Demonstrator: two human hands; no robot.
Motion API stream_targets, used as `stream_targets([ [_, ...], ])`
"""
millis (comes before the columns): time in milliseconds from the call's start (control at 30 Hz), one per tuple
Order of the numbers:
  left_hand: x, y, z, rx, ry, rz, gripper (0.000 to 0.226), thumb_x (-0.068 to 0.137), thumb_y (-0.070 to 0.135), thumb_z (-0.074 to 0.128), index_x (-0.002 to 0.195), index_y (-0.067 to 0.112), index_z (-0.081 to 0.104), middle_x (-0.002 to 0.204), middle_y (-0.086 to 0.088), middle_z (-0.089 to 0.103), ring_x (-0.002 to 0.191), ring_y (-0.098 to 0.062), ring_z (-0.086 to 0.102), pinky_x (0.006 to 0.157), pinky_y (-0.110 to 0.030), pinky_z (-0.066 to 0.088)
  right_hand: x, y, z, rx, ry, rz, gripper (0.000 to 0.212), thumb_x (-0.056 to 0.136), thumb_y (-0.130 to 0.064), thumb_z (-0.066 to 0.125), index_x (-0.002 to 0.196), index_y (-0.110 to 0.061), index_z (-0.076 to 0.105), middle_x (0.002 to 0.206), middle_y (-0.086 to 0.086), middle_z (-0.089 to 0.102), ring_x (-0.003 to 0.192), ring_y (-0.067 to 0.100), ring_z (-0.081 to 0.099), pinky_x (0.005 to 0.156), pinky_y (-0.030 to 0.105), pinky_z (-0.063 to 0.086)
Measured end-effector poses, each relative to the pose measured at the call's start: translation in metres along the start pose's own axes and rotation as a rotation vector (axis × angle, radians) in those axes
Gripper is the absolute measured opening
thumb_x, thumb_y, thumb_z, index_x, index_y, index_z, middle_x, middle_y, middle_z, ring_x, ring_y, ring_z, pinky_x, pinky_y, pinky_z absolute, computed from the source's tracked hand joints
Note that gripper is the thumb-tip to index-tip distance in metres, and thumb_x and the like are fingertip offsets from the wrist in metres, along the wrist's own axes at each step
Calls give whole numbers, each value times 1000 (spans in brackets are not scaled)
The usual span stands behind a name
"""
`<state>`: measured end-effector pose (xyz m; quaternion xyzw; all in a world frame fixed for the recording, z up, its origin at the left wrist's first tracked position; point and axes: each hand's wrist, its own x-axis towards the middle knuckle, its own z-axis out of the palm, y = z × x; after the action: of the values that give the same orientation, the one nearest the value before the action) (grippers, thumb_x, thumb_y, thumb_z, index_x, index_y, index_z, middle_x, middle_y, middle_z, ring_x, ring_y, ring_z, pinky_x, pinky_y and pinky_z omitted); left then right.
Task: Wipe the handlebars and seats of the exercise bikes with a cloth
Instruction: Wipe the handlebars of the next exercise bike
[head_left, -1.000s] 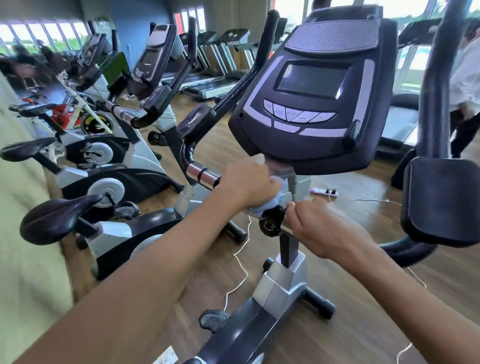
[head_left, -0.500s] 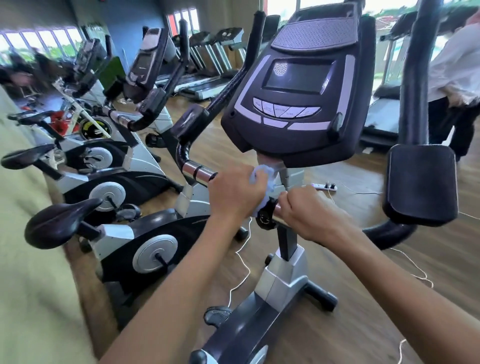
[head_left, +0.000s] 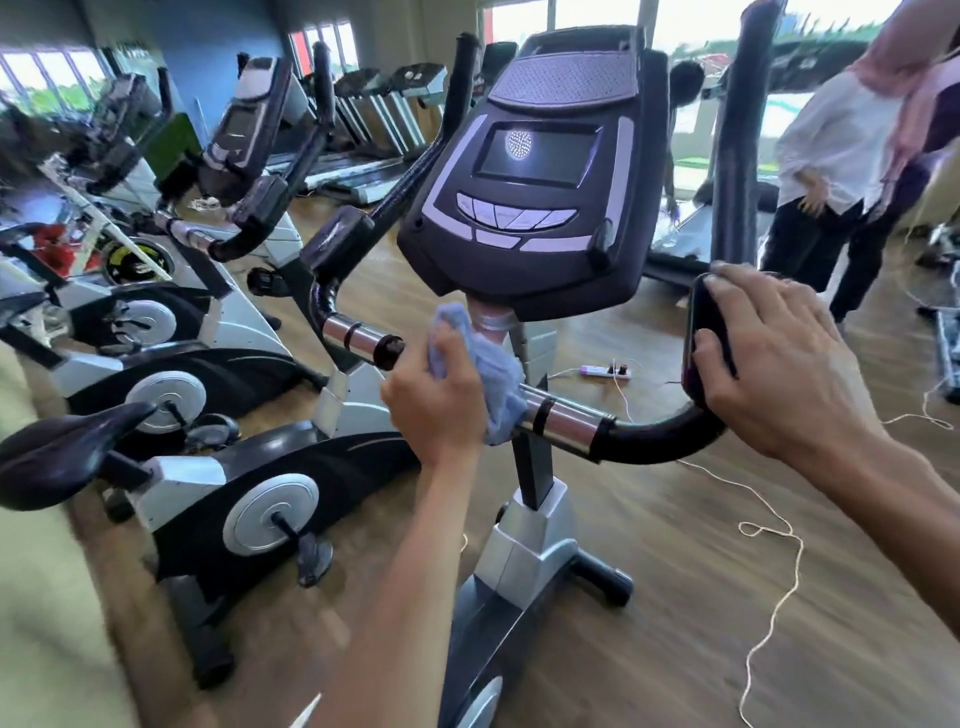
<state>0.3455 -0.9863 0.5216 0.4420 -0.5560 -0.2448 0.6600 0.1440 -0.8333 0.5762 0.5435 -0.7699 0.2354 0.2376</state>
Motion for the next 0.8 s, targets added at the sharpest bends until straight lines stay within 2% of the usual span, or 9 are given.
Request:
stream_targets([
  [100,-3,-25,-2,346,-256,317,38,94,49,57,102,14,70,98,-5,68,92,-31,61,83,-44,54,-2,8,13,-36,-6,-49,58,99,-30,35,146,1,46,154,19,45,144,33,38,125,45,18],
  [200,-9,-39,-13,441,-312,416,49,92,49,66,125,13,64,121,-10,62,113,-32,56,97,-38,46,-1,7,18,-22,28,-26,59,99,-28,35,148,2,44,156,20,43,146,34,36,126,47,17],
  [300,-17,-28,-19,426,-231,269,36,88,38,73,114,15,68,109,-10,64,99,-27,60,85,-30,50,-1,8,17,-30,11,-50,59,99,-29,33,147,3,44,154,20,44,145,35,36,125,48,18],
  [433,-7,9,-35,196,-12,-80,27,85,43,73,80,18,61,74,0,65,71,-23,61,71,-42,56,9,9,6,-50,-99,-77,63,98,-37,28,145,1,45,153,18,44,146,33,36,124,46,16],
  [500,-25,31,-26,161,-99,-58,39,87,58,63,84,19,65,88,-5,68,81,-22,65,77,-40,55,24,7,1,-49,-179,-66,71,98,-45,20,149,-1,41,159,15,39,151,28,29,125,46,12],
  [567,-60,44,-1,440,-289,125,58,89,69,48,103,19,72,119,-11,64,111,-26,59,98,-41,48,33,4,2,-116,-228,-76,80,96,-50,10,157,-2,30,166,14,28,156,25,18,126,45,8],
  [633,-79,42,22,633,-347,294,70,92,72,39,112,14,72,136,-11,60,126,-30,53,108,-44,39,32,3,7,-156,-232,-91,84,95,-51,5,160,-1,20,169,15,18,158,25,10,127,44,4],
  [700,-65,39,34,684,-385,261,75,94,69,28,109,12,74,136,-9,62,128,-30,52,109,-44,37,28,5,9,-153,-224,-91,85,95,-52,2,161,0,13,170,17,10,159,25,5,127,42,2],
  [800,-49,42,37,776,-422,154,62,99,58,34,103,10,73,113,-8,68,113,-32,58,95,-44,42,25,7,10,-156,-235,-105,89,94,-55,-3,160,2,9,170,20,7,159,27,3,128,43,3],
])
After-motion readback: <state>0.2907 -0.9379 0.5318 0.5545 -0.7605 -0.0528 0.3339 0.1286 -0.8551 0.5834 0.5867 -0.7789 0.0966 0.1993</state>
